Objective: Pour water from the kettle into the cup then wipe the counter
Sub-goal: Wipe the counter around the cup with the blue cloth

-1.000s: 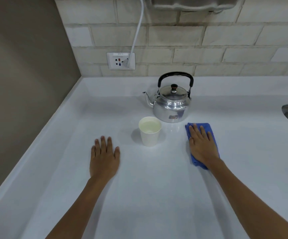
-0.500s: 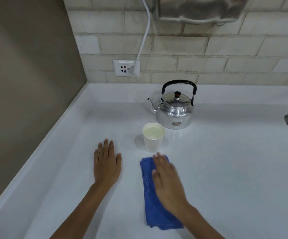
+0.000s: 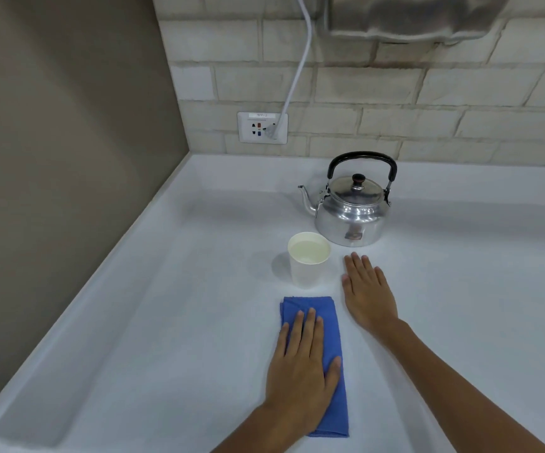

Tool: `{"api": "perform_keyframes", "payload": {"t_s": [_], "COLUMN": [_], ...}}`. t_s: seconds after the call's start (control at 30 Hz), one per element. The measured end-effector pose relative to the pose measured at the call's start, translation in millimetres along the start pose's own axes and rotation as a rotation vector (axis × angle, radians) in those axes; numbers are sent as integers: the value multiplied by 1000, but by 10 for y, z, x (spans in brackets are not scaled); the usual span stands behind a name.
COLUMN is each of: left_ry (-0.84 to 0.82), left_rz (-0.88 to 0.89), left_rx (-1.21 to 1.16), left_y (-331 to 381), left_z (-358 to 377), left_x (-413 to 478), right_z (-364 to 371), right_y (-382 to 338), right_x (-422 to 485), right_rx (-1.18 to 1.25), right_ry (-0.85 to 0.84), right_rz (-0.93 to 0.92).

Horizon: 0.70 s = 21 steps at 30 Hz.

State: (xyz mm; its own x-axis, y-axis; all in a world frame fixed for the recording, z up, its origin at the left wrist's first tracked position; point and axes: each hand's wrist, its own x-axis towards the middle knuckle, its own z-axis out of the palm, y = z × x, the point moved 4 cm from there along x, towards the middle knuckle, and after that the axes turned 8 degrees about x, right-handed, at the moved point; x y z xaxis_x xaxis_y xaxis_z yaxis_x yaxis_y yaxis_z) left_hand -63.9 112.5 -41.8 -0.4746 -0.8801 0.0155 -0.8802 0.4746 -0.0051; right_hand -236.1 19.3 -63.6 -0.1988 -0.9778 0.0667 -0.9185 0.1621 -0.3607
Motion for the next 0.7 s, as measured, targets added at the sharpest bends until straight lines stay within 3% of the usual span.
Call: {"api": "perform_keyframes", "payload": {"t_s": [0.23, 0.37, 0.53, 0.7], "left_ry": [41, -50, -24, 46], "left_rz": [-63, -127, -171, -5], "left_rx": [51, -56, -65, -62], "left_y": [-859, -1435, -1211, -1128], "left_z": [18, 143, 191, 286], "left_x": [177, 614, 1215, 1007], "right_z": [26, 56, 77, 84], "right_y": [6, 8, 10, 31], "right_x": [-2, 8, 14, 30], "right_rx": [-28, -38, -56, -41], "right_ry": [4, 11, 19, 22], "right_rz": [1, 10, 12, 5]}}
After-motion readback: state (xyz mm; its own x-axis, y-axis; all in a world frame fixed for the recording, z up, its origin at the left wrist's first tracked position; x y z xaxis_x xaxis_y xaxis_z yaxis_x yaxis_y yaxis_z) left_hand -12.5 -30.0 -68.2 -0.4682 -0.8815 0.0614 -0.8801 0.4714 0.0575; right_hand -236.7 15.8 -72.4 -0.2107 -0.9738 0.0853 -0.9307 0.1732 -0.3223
